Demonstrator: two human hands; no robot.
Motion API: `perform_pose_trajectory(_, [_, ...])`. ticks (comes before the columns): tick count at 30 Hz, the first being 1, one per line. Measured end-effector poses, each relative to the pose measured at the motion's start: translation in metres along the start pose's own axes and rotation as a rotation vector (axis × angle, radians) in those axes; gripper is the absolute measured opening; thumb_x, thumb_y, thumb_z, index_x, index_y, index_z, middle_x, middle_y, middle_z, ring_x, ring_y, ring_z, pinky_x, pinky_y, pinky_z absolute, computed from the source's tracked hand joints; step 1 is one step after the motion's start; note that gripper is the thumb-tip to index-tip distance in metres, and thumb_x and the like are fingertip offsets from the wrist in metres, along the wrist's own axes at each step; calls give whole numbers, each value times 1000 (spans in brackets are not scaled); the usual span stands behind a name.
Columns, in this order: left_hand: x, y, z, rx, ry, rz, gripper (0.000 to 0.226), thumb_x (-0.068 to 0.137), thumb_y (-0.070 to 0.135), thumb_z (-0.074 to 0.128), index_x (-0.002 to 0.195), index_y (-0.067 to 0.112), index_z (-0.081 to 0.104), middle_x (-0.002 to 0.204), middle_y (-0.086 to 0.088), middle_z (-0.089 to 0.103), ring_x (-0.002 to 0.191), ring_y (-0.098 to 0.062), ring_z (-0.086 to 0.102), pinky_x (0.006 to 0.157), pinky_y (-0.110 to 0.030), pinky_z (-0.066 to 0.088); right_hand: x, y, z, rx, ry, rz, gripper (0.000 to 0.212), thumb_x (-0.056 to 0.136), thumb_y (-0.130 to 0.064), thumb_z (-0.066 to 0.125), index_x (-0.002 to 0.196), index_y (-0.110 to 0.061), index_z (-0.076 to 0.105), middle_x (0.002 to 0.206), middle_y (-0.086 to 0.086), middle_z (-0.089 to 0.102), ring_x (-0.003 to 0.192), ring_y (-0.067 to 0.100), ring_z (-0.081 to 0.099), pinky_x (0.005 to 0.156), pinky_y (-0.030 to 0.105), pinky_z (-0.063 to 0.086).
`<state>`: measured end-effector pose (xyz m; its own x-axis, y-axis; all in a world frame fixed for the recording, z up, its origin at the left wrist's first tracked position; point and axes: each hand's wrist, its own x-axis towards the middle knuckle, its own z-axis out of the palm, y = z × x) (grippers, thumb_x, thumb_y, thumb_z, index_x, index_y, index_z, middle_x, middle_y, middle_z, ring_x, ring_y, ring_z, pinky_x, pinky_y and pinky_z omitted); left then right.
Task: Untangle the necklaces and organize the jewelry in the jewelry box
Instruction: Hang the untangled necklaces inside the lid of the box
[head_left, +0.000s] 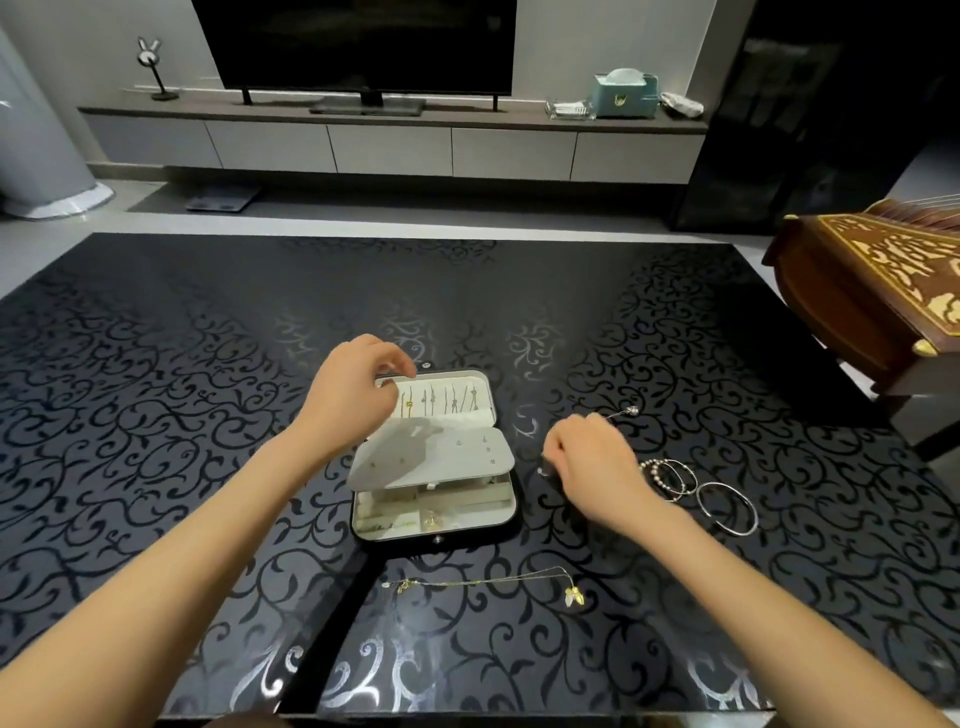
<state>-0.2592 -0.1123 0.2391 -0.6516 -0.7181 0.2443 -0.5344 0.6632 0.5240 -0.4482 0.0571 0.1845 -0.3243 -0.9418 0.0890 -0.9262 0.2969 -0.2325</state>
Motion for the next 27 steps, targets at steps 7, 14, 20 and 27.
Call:
perform_pose_trajectory(7, [25, 82, 43, -279, -239, 45, 17, 85, 10, 62, 98, 17, 70, 104, 3, 67, 95, -10, 60, 89, -24, 45, 26, 43, -77, 652, 34, 143, 16, 90, -10, 51, 76, -11, 60, 71, 4, 56, 60, 12, 44, 56, 20, 36])
perform_pose_trajectory(14, [61, 138, 88, -611, -418, -29, 29, 82, 24, 72, 108, 11, 70, 107, -1, 70, 102, -13, 64, 93, -26, 48, 41, 72, -116, 619, 59, 97, 20, 86, -9, 55, 69, -17, 61, 60, -12, 58, 59, 5, 46, 57, 21, 37])
perform_pose_trajectory(20, [72, 155, 93, -679, -360, -23, 22, 80, 25, 74, 98, 12, 73, 101, 2, 72, 95, -6, 65, 88, -18, 47, 47, 77, -141, 660, 77, 43, 5, 82, -3, 63, 82, -7, 63, 66, -2, 64, 55, -3, 54, 55, 9, 41])
perform_pose_trajectory(27, [79, 168, 81, -629, -244, 69, 7, 83, 22, 71, 82, 15, 73, 77, 8, 70, 74, 0, 63, 72, -11, 46, 50, 76, -162, 708, 196, 60, 15, 78, -4, 70, 90, -10, 63, 69, 3, 71, 63, 5, 63, 64, 18, 48])
